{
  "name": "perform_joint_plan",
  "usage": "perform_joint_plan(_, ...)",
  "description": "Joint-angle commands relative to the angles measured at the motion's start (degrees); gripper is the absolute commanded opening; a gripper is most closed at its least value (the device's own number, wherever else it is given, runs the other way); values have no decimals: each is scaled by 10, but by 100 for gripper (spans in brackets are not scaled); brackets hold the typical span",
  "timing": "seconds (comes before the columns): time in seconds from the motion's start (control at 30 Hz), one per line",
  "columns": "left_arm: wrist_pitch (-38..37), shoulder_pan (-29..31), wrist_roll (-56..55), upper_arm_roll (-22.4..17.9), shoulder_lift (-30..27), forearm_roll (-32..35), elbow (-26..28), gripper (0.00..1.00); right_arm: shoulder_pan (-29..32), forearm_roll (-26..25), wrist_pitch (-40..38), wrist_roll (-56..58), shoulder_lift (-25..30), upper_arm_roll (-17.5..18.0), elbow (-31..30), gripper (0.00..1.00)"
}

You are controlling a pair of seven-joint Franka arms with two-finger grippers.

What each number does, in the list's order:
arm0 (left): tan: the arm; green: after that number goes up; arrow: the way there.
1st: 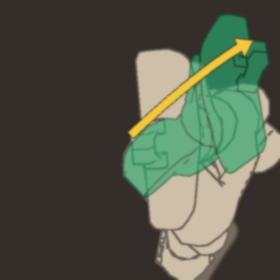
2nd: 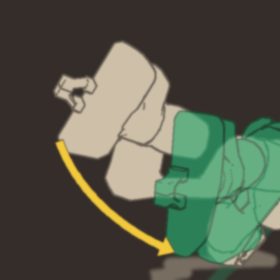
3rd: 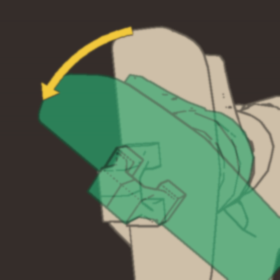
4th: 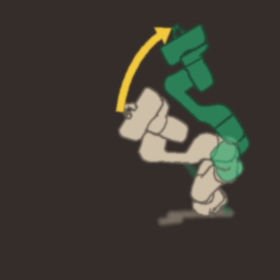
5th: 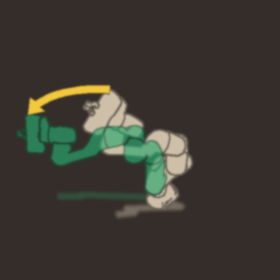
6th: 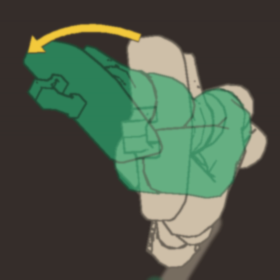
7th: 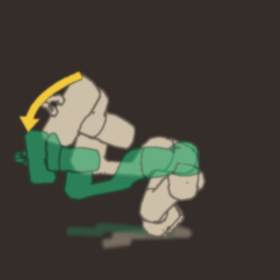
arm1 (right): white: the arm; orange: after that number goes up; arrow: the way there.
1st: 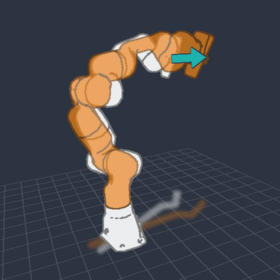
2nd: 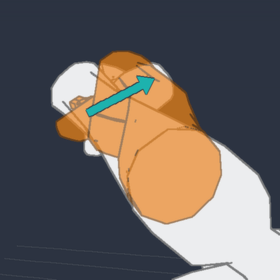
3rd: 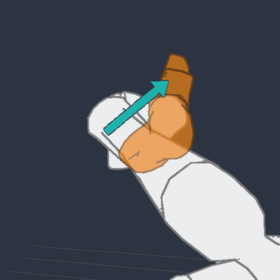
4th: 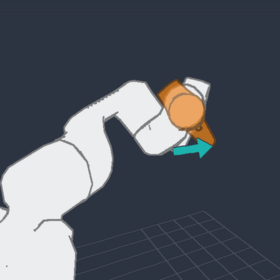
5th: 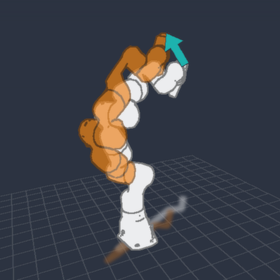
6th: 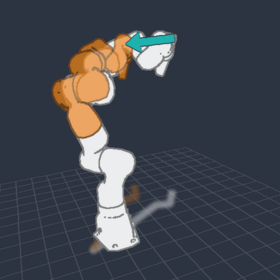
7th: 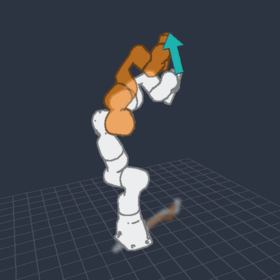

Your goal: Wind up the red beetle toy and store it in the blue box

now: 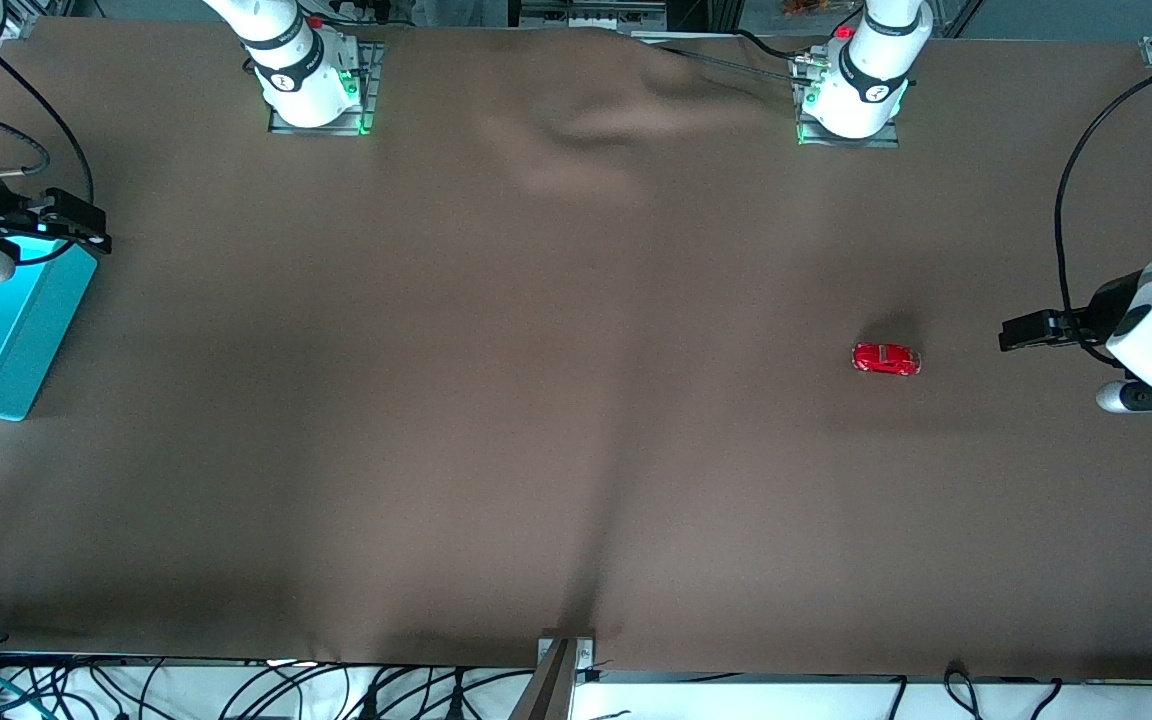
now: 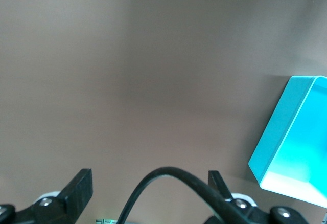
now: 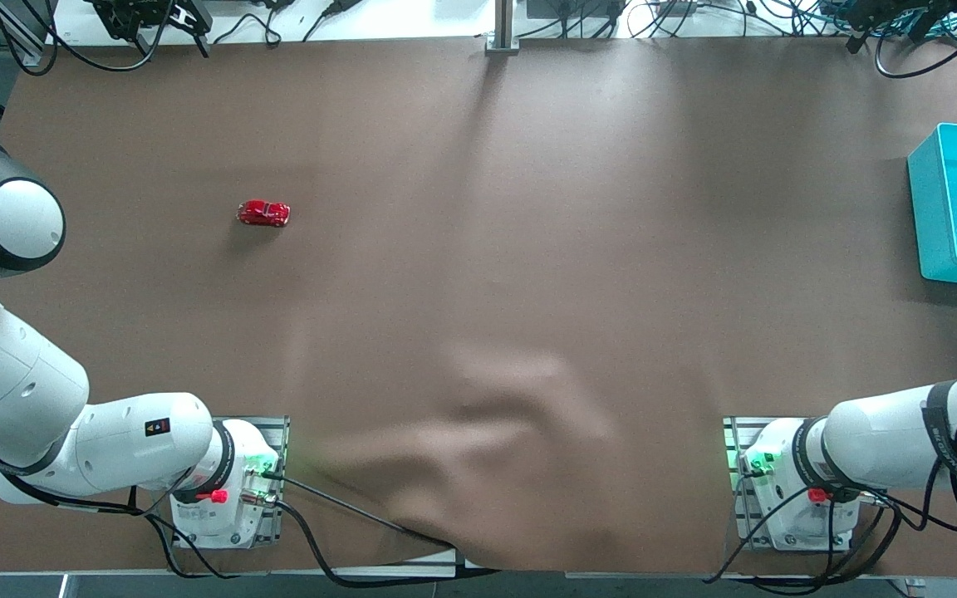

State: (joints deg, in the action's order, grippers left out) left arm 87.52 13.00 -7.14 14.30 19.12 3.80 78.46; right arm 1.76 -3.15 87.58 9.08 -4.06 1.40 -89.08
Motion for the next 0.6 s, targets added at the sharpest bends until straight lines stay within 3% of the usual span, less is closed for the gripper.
perform_joint_plan(0.0, -8, 3, -70, 0, -8, -19, 21, 100, 1, -5, -7, -6, 1, 2, 10, 100)
perform_joint_plan(0.43, -1, 2, -292, -1, 39, -19, 59, 100, 2, -4, -8, -6, 1, 1, 10, 100)
perform_joint_plan(0.57, 41, 2, -377, -1, 50, -18, 90, 100, 4, -5, -6, -6, 1, 0, 10, 100)
